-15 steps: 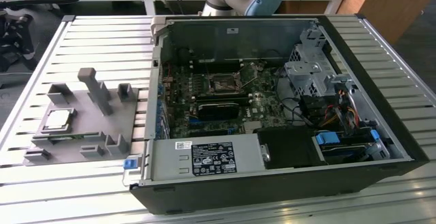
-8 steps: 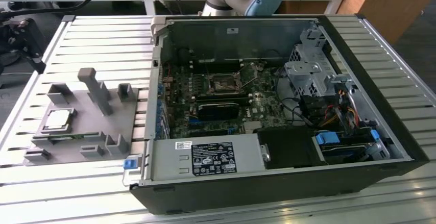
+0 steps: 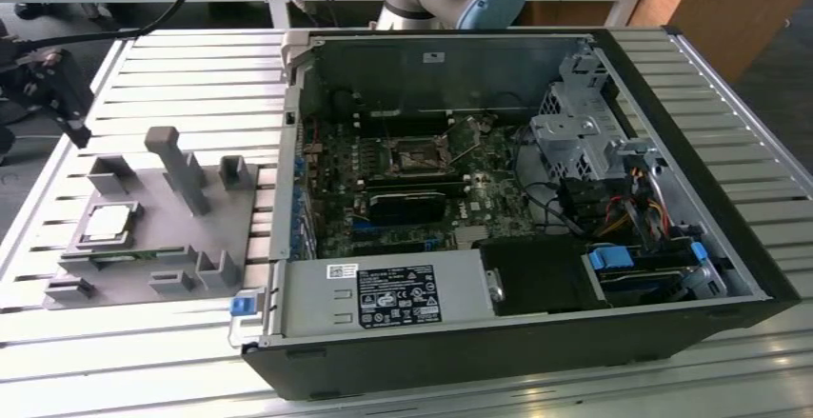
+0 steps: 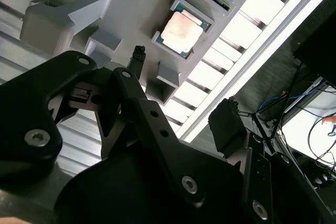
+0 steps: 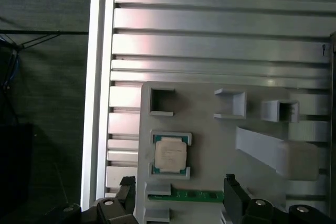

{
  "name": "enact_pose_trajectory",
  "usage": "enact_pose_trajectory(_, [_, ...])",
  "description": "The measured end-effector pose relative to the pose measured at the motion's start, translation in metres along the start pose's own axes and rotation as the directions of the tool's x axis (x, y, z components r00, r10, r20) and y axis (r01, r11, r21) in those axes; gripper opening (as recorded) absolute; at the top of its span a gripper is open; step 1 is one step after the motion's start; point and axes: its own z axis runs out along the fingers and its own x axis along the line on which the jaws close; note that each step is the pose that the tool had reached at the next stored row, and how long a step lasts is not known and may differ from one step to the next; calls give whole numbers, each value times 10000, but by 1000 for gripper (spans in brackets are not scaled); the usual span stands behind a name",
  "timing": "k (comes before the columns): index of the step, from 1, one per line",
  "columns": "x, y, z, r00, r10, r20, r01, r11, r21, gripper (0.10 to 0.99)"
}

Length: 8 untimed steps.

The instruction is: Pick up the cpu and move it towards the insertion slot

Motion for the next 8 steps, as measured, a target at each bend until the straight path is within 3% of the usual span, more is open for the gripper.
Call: enact_pose_trajectory(8, [6,-17,145,10000,2,-28,-2,10000,0,761])
